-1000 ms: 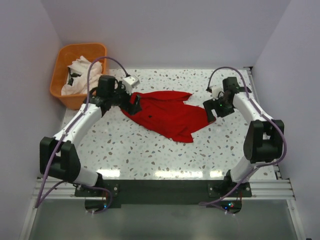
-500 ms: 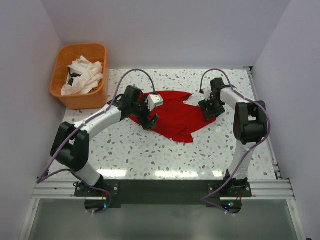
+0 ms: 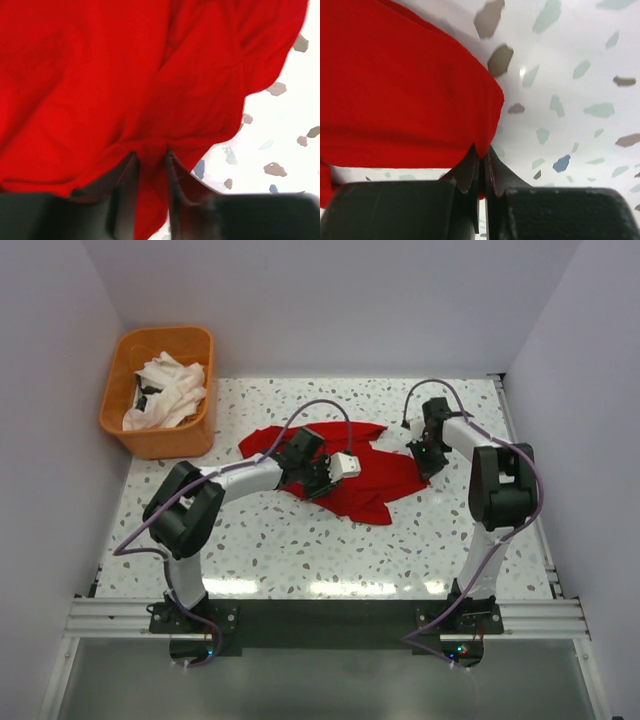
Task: Fold and stack the t-shirts
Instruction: Flatten the tshirt out
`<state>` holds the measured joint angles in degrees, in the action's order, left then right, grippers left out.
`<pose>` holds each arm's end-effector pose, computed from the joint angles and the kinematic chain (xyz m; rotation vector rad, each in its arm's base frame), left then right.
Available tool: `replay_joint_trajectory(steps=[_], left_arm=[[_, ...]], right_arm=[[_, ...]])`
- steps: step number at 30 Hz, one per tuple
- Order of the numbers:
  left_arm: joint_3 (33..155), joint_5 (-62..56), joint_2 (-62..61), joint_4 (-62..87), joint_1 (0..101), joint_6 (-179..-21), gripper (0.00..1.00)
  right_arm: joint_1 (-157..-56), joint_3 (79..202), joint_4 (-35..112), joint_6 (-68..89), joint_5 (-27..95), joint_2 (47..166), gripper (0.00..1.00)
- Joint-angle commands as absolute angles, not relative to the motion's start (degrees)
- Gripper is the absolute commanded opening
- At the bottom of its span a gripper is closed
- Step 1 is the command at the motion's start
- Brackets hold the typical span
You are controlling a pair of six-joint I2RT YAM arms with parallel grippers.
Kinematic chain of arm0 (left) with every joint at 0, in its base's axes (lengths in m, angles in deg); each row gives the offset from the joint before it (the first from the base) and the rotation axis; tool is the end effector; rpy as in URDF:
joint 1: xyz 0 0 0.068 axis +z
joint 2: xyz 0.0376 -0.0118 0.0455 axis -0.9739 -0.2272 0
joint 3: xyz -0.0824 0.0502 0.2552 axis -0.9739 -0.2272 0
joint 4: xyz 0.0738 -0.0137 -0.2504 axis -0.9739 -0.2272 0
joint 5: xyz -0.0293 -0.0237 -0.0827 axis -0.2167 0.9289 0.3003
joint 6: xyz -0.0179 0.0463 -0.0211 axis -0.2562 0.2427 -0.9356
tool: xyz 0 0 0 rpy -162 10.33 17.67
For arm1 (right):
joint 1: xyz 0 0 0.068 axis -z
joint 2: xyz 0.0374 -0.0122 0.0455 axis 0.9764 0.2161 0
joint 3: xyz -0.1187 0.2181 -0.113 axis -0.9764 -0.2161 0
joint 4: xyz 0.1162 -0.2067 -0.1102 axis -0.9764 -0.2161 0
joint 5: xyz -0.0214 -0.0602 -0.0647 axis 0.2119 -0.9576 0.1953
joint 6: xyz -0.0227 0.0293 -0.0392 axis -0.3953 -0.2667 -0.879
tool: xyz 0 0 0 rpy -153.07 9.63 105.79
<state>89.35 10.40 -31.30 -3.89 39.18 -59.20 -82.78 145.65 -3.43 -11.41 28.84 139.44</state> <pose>0.2983 -0.2471 0.1739 1.5052 1.9772 -0.5299 0.3901 0.0374 0.1631 -0.5179 2.8468 0.0328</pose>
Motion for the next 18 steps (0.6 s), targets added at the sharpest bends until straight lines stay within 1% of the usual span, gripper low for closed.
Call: replay_joint_trajectory(steps=[1, 2, 3, 4, 6, 8, 11, 12, 15, 18], left_arm=[[91.97, 6.98, -30.39, -4.45, 40.48, -54.91, 0.27], [91.7, 8.55, -29.25, -6.81, 41.44, -54.56, 0.17], [91.0, 9.61, -26.46, -8.14, 43.8, -54.64, 0.02], [90.65, 10.84, -24.78, -10.76, 45.3, -54.81, 0.0], [88.99, 15.23, -19.5, -13.68, 50.38, -53.77, 0.0], [87.75, 15.51, -15.38, -18.33, 53.04, -50.27, 0.0], [84.85, 14.37, -12.73, -22.3, 58.4, -46.21, 0.0], [83.89, 14.11, -12.81, -23.44, 61.2, -45.07, 0.0], [81.08, 10.95, -13.33, -25.12, 64.73, -41.38, 0.0], [78.79, 7.43, -13.95, -23.02, 65.97, -41.1, 0.0]], right_arm=[[-80.87, 143.68, -5.84, -12.7, 27.39, 134.16, 0.0], [-79.9, 143.24, -6.28, -13.06, 27.21, 133.71, 0.0], [-79.46, 142.8, -6.89, -13.84, 26.86, 133.01, 0.0], [-79.02, 142.45, -7.07, -14.37, 26.6, 131.61, 0.0], [-77.79, 141.22, -7.86, -15.25, 26.51, 130.11, 0.0], [-77.61, 140.17, -8.92, -16.75, 26.51, 128.1, 0.0], [-77.61, 138.23, -10.85, -19.12, 26.51, 125.81, 0.0], [-77.7, 137.79, -11.55, -19.56, 26.68, 125.45, 0.0], [-77.61, 137.0, -12.61, -19.91, 28.08, 125.1, 0.0], [-77.61, 136.64, -12.88, -19.74, 28.88, 125.27, 0.0]])
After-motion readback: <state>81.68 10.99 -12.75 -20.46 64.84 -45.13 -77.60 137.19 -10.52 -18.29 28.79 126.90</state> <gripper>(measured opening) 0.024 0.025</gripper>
